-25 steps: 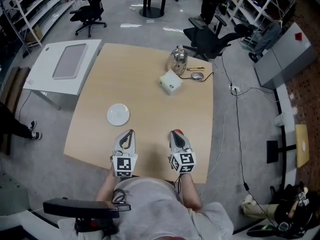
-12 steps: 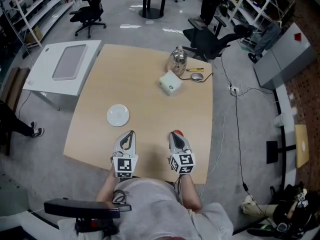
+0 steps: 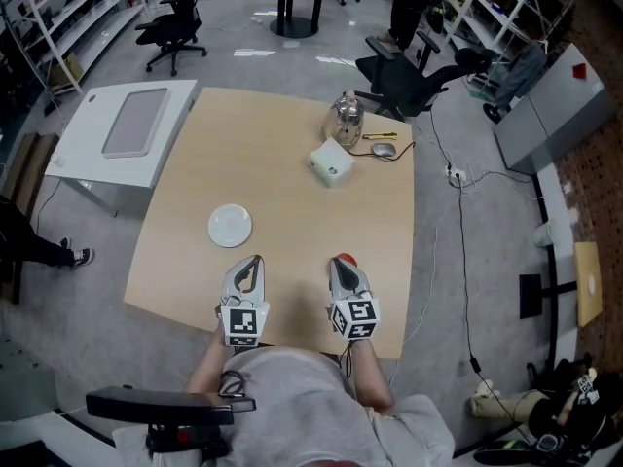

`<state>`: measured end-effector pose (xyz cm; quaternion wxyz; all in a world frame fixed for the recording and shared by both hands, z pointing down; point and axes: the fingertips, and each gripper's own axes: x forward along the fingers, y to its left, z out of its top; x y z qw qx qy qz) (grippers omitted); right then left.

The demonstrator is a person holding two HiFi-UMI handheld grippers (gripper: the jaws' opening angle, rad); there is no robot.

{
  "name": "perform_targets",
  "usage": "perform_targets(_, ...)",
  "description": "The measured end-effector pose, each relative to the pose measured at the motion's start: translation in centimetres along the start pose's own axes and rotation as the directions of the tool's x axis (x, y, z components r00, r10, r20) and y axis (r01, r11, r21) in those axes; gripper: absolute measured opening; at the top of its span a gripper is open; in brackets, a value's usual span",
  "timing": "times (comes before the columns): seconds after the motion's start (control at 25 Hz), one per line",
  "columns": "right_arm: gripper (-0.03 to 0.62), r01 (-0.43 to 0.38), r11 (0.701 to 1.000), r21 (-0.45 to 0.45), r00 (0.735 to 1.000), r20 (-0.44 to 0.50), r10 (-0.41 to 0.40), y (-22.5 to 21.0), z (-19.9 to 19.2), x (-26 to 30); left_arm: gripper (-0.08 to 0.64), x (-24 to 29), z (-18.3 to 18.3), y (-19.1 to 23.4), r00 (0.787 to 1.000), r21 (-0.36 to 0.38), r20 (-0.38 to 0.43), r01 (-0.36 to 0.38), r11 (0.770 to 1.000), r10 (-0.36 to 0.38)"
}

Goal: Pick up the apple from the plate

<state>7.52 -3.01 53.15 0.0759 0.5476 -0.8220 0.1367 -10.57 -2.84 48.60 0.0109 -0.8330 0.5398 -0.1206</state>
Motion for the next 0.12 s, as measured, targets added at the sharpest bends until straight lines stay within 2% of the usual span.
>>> perform_targets(0.12,0.006,0.000,1.000,-0.002,1.000,-0.001,0.000,-0.07,-0.22,0.00,0.020,0.08,-0.09,-0.21,1.000,0.005,-0.001,0.001,1.000,-0.001)
